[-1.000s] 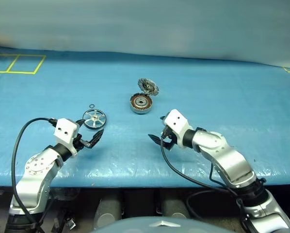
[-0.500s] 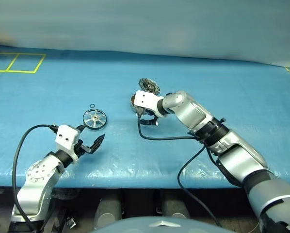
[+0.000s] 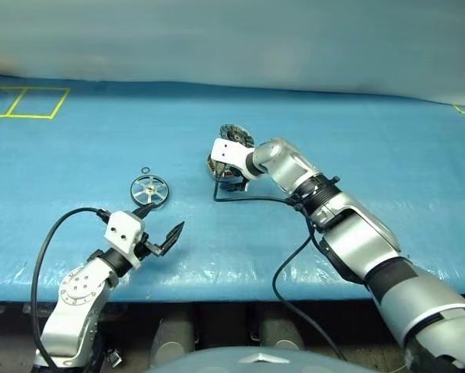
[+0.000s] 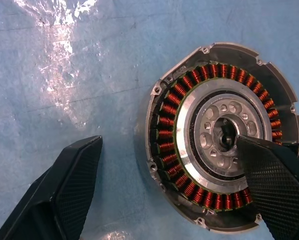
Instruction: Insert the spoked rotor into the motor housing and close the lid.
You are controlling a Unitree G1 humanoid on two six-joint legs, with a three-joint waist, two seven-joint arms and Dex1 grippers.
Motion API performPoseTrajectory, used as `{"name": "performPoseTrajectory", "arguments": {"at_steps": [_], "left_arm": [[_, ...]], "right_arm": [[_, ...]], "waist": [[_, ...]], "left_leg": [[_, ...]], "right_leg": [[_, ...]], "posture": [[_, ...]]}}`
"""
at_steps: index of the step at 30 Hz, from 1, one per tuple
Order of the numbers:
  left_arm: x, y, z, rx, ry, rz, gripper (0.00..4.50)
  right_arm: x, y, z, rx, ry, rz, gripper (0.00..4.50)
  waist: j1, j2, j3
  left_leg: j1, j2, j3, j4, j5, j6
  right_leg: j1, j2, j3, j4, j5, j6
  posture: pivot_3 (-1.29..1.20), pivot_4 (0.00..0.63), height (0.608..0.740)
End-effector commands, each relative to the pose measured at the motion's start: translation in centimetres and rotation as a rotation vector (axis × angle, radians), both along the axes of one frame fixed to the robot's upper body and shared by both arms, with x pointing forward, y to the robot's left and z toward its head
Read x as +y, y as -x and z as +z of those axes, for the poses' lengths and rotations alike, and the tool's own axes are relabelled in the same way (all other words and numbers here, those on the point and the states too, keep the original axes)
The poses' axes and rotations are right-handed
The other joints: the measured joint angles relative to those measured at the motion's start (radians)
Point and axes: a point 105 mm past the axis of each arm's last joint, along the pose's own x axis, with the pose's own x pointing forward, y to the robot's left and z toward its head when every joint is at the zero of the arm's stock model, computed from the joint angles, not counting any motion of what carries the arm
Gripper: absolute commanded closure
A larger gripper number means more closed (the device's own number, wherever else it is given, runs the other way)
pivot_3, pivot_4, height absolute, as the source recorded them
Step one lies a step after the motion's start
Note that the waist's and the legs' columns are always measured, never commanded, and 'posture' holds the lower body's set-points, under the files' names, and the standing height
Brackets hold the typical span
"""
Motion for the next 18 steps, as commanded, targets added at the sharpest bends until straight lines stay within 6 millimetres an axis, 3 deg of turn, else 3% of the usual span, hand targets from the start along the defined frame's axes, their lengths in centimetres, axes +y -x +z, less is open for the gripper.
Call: {"name": "performPoseTrajectory", "arguments": {"at_steps": [1,4,7,13,18], "left_arm": [[-0.9,0.0,0.5,-0.073,0.002,-0.035,0.00],[-1.5,0.0,0.4,-0.093,0.030,-0.049,0.00],[-1.5,0.0,0.3,-0.101,0.058,-0.043,0.00],[-1.5,0.1,-0.4,-0.080,0.080,-0.029,0.00],[-1.3,0.1,-0.6,-0.079,0.079,-0.019,0.00]], "right_arm": [[0.2,0.3,-0.1,0.027,0.012,0.024,0.02],[0.4,0.6,-0.9,0.053,0.017,0.026,0.02],[0.6,0.9,-1.4,0.068,0.025,0.035,0.59],[0.9,1.1,-1.5,0.073,0.015,0.035,2.47],[1.1,2.2,-1.5,0.111,-0.027,0.055,2.54]], "waist": [[0.000,0.000,0.000],[-0.001,0.000,0.000],[-0.001,0.000,0.000],[-0.006,0.000,-0.001],[-0.011,0.001,-0.001]], "left_leg": [[0.000,0.000,0.000,0.000,-0.002,0.003],[0.001,0.001,0.001,0.000,-0.002,0.003],[0.001,0.002,0.001,0.000,-0.002,0.003],[0.002,0.002,0.001,0.000,-0.002,0.003],[0.003,0.004,0.002,0.000,-0.001,0.002]], "right_leg": [[0.000,0.000,0.000,0.000,0.000,0.000],[0.000,0.000,0.000,0.000,0.000,0.000],[0.000,0.000,0.000,0.000,0.000,-0.001],[0.000,0.001,0.000,0.000,0.000,-0.001],[0.000,0.002,0.000,0.001,0.001,-0.002]], "posture": [[0.00,0.150,0.740],[0.00,0.150,0.740],[0.00,0.150,0.740],[0.00,0.150,0.740],[0.00,0.150,0.740]]}}
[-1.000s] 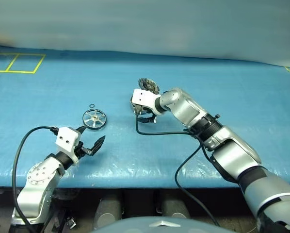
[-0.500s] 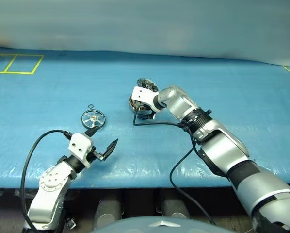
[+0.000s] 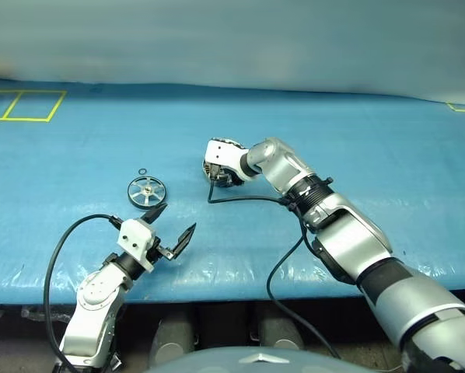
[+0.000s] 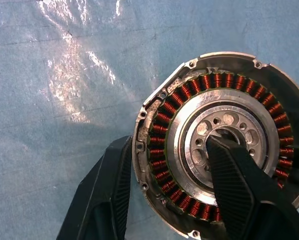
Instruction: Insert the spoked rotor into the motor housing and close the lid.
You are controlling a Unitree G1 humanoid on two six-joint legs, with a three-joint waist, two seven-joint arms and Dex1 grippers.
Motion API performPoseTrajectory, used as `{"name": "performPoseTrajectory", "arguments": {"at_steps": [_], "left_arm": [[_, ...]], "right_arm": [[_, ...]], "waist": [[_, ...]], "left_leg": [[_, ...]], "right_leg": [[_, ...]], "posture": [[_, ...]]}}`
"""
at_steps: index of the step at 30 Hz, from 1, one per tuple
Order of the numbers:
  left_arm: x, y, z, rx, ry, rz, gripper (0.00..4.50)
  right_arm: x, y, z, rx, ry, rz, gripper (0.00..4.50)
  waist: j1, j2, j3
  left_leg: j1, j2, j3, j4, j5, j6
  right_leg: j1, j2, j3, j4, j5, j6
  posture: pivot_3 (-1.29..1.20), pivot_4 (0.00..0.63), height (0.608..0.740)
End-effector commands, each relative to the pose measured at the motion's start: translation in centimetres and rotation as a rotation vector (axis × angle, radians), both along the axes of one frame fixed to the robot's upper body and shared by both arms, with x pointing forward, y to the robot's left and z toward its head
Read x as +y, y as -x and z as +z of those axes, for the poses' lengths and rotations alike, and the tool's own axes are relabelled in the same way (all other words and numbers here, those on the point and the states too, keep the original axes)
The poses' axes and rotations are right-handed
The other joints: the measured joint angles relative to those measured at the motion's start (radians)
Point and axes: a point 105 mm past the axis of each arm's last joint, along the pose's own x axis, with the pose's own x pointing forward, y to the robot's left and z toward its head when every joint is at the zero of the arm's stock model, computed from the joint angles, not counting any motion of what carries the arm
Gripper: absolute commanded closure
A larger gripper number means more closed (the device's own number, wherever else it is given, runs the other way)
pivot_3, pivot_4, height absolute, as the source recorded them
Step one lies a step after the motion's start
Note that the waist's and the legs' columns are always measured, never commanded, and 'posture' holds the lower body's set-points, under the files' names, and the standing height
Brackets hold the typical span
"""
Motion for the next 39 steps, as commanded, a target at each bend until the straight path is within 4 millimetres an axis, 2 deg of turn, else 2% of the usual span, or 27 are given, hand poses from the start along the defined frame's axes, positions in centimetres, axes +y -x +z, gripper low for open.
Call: {"name": "performPoseTrajectory", "arguments": {"at_steps": [1,6,10,15,20,24,26,28,31,32,36,39], "left_arm": [[0.1,0.1,0.5,-0.032,0.006,0.002,0.00],[0.9,0.2,0.6,-0.030,-0.003,0.020,0.00],[1.3,0.2,0.6,-0.028,-0.005,0.035,0.00],[1.3,0.1,0.7,-0.026,-0.002,0.034,0.00],[1.1,-0.1,0.6,-0.023,0.002,0.027,0.00],[0.8,-0.2,0.6,-0.021,0.011,0.020,0.00],[0.8,-0.3,0.5,-0.020,0.010,0.018,0.00],[0.8,-0.3,0.5,-0.019,0.011,0.016,0.00],[0.7,-0.2,0.5,-0.017,0.012,0.015,0.00],[0.7,-0.2,0.5,-0.016,0.012,0.015,0.00],[0.6,0.0,0.5,-0.013,0.018,0.010,0.00],[0.7,0.0,0.7,-0.013,0.019,0.010,0.00]], "right_arm": [[0.0,2.0,-1.5,0.089,-0.016,0.027,2.55],[-0.7,5.7,-3.5,0.137,-0.005,0.066,2.57],[-1.8,9.8,-5.6,0.191,0.009,0.065,2.57],[-2.7,13.3,-7.0,0.239,0.007,0.023,2.57],[-3.1,15.3,-7.5,0.278,-0.018,-0.037,2.57],[-3.1,15.3,-7.5,0.279,-0.034,-0.076,2.57],[-2.9,15.0,-7.1,0.269,-0.058,-0.091,1.86],[-2.5,14.8,-6.5,0.258,-0.082,-0.096,1.34],[-2.0,13.9,-4.4,0.192,-0.158,-0.140,0.25],[-1.8,13.7,-3.5,0.171,-0.184,-0.149,0.04],[-1.5,13.3,0.3,0.114,-0.313,-0.170,0.04],[-1.4,14.0,3.3,0.101,-0.468,-0.174,0.04]], "waist": [[0.000,0.000,0.000],[0.006,0.001,-0.005],[0.012,0.002,-0.010],[0.019,0.004,-0.021],[0.025,-0.002,-0.026],[0.025,-0.004,-0.027],[0.025,-0.004,-0.028],[0.025,-0.004,-0.028],[0.025,-0.003,-0.027],[0.025,-0.002,-0.026],[0.025,-0.001,-0.022],[0.024,0.001,-0.019]], "left_leg": [[0.000,0.000,0.000,0.000,0.000,0.000],[-0.001,0.000,-0.001,-0.001,-0.002,0.000],[0.000,0.000,-0.001,-0.001,-0.004,-0.001],[0.004,0.000,-0.003,0.000,-0.007,-0.001],[0.006,0.000,-0.004,0.000,-0.007,-0.002],[0.006,0.000,-0.004,0.000,-0.007,-0.002],[0.006,0.000,-0.005,0.000,-0.007,-0.002],[0.006,0.000,-0.005,0.000,-0.007,-0.002],[0.005,0.000,-0.005,0.000,-0.007,-0.002],[0.004,0.000,-0.005,0.000,-0.007,-0.002],[-0.001,-0.001,-0.007,0.000,-0.007,-0.001],[-0.003,-0.001,-0.007,0.000,-0.007,-0.001]], "right_leg": [[0.000,0.000,0.000,0.000,0.000,0.000],[0.000,0.000,-0.001,-0.001,0.000,0.000],[0.000,0.000,-0.002,-0.001,-0.001,0.001],[0.002,-0.001,-0.004,-0.002,-0.006,-0.003],[0.003,-0.002,-0.004,-0.002,-0.007,-0.003],[0.003,-0.002,-0.004,-0.003,-0.007,-0.004],[0.003,-0.003,-0.004,-0.003,-0.007,-0.004],[0.003,-0.002,-0.004,-0.003,-0.007,-0.004],[0.002,-0.003,-0.004,-0.003,-0.007,-0.004],[0.002,-0.003,-0.005,-0.003,-0.007,-0.004],[-0.002,-0.003,-0.006,-0.003,-0.007,-0.004],[-0.003,-0.002,-0.006,-0.003,-0.007,-0.004]], "posture": [[0.00,0.150,0.740],[0.00,0.150,0.740],[0.00,0.150,0.740],[0.00,0.150,0.740],[0.00,0.150,0.740],[0.00,0.150,0.740],[0.00,0.150,0.740],[0.00,0.150,0.740],[0.00,0.150,0.740],[0.00,0.150,0.740],[0.00,0.150,0.740],[0.00,0.150,0.740]]}}
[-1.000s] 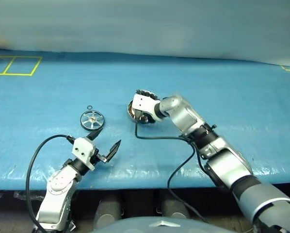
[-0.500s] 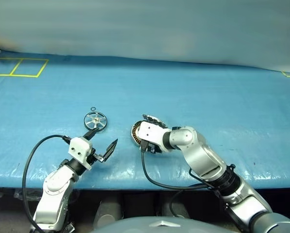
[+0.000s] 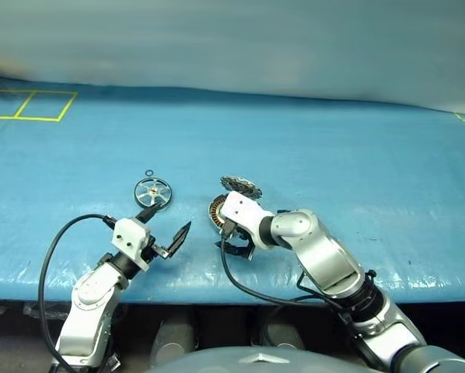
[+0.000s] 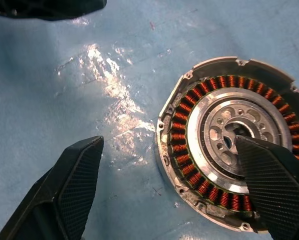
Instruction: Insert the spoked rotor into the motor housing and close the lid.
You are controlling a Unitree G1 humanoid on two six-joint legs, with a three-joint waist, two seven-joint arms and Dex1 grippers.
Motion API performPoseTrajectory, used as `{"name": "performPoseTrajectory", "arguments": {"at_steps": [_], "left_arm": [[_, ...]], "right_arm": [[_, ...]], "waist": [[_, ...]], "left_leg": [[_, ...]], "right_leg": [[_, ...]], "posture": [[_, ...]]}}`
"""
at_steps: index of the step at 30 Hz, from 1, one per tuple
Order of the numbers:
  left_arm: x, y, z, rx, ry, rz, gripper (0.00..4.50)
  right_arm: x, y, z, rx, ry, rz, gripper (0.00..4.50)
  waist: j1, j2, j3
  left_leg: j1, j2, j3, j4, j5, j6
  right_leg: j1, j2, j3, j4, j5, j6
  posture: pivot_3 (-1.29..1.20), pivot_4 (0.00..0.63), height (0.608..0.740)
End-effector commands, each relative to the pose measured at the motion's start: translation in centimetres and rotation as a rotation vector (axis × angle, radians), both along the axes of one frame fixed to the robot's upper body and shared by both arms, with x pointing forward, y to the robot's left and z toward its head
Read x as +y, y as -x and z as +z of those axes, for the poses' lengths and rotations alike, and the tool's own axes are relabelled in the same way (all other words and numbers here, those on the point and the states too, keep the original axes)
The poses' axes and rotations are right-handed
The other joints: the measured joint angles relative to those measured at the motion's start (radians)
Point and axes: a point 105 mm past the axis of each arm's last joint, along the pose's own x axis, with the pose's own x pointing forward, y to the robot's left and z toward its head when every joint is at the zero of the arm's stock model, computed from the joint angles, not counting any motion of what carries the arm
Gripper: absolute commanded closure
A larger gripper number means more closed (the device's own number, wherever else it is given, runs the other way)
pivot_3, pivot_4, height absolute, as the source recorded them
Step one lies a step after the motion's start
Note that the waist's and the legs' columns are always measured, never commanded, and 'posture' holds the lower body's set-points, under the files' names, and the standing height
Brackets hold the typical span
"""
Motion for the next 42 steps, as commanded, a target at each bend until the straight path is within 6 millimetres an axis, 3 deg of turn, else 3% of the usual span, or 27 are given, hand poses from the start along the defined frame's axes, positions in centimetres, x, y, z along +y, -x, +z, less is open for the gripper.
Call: {"name": "performPoseTrajectory", "arguments": {"at_steps": [1,5,12,20,25,30,42], "left_arm": [[0.0,0.0,0.8,-0.022,0.017,-0.005,0.00],[1.4,-0.7,2.5,-0.064,0.055,0.043,0.00],[5.2,-3.4,5.8,0.050,-0.025,-0.025,0.00],[11.0,-10.7,9.5,0.182,-0.091,0.137,0.00],[11.9,-12.8,9.6,0.204,-0.153,0.089,0.00],[13.3,-13.9,7.9,0.253,-0.313,0.075,0.00],[11.4,-16.9,7.5,0.110,-0.423,0.086,0.00]], "right_arm": [[0.1,0.8,4.6,-0.069,-0.205,-0.023,0.04],[-0.7,2.4,5.9,-0.045,-0.385,-0.038,0.04],[-1.5,4.3,3.1,0.038,-0.417,-0.085,0.04],[-1.0,3.8,2.5,0.027,-0.435,-0.120,0.04],[-1.0,3.7,2.2,0.020,-0.443,-0.147,0.04],[-1.0,3.8,2.0,0.020,-0.457,-0.171,0.04],[-1.5,4.0,1.8,0.017,-0.475,-0.233,0.04]], "waist": [[0.000,0.002,0.002],[0.002,0.003,0.003],[-0.005,0.003,0.010],[0.003,-0.001,0.015],[-0.001,-0.004,0.016],[-0.002,-0.007,0.017],[0.002,-0.012,0.019]], "left_leg": [[0.000,0.000,0.000,0.000,0.000,0.000],[0.000,0.001,-0.003,-0.001,0.000,-0.001],[0.001,0.001,-0.005,0.000,0.001,-0.003],[0.001,0.001,-0.006,0.000,0.002,-0.005],[0.000,-0.006,-0.003,-0.001,0.004,-0.008],[-0.001,-0.006,-0.002,-0.003,0.004,-0.009],[-0.004,-0.006,-0.003,0.001,0.002,-0.004]], "right_leg": [[0.000,0.000,0.000,0.000,0.000,0.000],[0.001,0.001,-0.003,0.000,-0.002,-0.001],[0.002,0.001,-0.004,0.002,-0.006,0.005],[0.002,0.005,-0.004,0.002,-0.006,0.006],[0.006,0.006,0.001,0.002,-0.001,0.010],[0.004,0.007,0.002,0.002,-0.002,0.009],[0.004,0.006,0.003,0.002,-0.001,0.012]], "posture": [[0.00,0.150,0.740],[0.00,0.150,0.740],[0.00,0.150,0.740],[0.00,0.150,0.740],[0.00,0.150,0.740],[0.00,0.150,0.740],[0.00,0.150,0.740]]}}
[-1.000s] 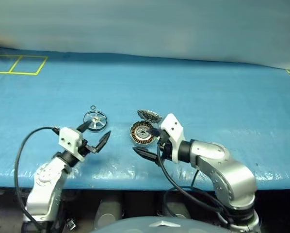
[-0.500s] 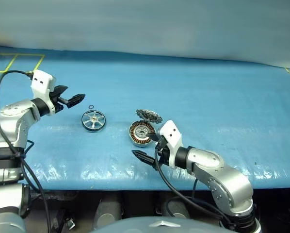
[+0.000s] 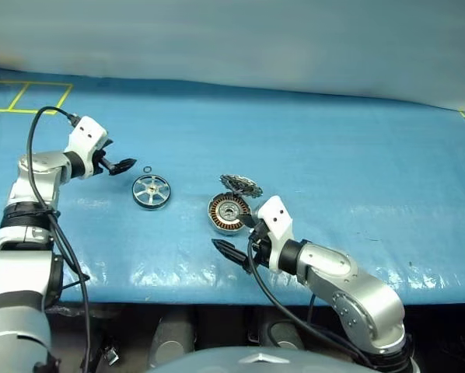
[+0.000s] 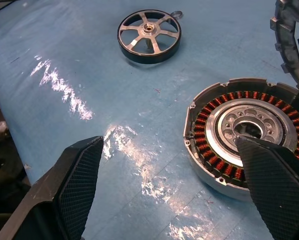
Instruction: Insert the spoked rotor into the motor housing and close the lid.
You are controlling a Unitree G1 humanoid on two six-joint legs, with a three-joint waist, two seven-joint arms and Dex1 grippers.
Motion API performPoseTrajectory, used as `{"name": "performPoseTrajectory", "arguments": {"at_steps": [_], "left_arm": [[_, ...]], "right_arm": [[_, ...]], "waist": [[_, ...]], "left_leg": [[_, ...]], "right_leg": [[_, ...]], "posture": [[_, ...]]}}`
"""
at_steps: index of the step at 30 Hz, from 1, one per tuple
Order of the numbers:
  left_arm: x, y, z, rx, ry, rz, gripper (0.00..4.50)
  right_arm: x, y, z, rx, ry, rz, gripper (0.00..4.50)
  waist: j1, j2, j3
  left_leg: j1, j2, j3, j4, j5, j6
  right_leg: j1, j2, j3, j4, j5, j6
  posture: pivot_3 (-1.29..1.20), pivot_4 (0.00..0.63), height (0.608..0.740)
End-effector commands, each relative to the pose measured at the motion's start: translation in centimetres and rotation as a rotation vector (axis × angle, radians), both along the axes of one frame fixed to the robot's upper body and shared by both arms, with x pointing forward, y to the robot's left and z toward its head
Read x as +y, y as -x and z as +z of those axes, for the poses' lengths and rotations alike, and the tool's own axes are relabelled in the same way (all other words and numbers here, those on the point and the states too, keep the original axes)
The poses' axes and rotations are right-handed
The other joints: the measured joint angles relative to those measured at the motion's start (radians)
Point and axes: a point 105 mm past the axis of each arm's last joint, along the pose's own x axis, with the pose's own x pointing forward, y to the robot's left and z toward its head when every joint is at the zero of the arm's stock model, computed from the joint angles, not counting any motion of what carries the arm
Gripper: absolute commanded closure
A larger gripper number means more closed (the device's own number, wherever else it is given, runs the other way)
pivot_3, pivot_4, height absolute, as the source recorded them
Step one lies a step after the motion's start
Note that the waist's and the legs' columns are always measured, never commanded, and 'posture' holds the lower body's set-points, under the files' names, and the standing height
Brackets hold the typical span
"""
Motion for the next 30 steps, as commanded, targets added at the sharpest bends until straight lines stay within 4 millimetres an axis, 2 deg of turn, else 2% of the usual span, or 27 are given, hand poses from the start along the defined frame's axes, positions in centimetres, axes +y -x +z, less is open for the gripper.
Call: {"name": "performPoseTrajectory", "arguments": {"at_steps": [1,9,17,22,30], "left_arm": [[-0.7,-0.9,1.0,-0.070,-0.013,-0.009,0.00],[-1.7,-0.9,-1.5,-0.009,-0.097,-0.048,0.00],[-2.4,-1.0,-2.8,0.025,-0.053,-0.027,0.00],[-2.2,-0.8,-4.1,0.086,0.028,0.030,0.00],[-1.5,0.3,-6.6,0.214,0.030,0.074,0.00]], "right_arm": [[-0.1,0.3,0.9,-0.034,-0.027,-0.018,0.04],[-0.8,0.4,0.7,-0.028,-0.014,-0.055,0.04],[-0.7,0.4,0.8,-0.030,-0.011,-0.055,0.04],[-0.7,0.5,0.8,-0.032,-0.010,-0.058,0.04],[-0.9,0.5,0.9,-0.036,-0.006,-0.071,0.04]], "waist": [[-0.001,0.000,0.000],[-0.002,-0.001,0.000],[-0.001,-0.001,0.000],[-0.002,-0.001,0.000],[-0.003,-0.002,-0.001]], "left_leg": [[0.000,0.000,0.000,0.000,0.000,0.000],[0.000,0.000,0.000,0.000,-0.001,0.001],[0.000,0.000,0.000,0.002,-0.001,0.002],[0.000,0.000,0.000,0.002,-0.001,0.002],[0.004,0.000,0.000,0.002,-0.001,0.002]], "right_leg": [[0.000,0.000,0.000,0.000,0.000,0.000],[0.000,0.000,0.000,0.001,0.000,0.000],[0.000,0.000,0.000,0.001,0.001,0.001],[0.001,0.000,0.000,0.002,0.001,0.001],[0.004,0.000,0.001,0.002,0.001,0.001]], "posture": [[0.00,0.150,0.740],[0.00,0.150,0.740],[0.00,0.150,0.740],[0.00,0.150,0.740],[0.00,0.150,0.740]]}}
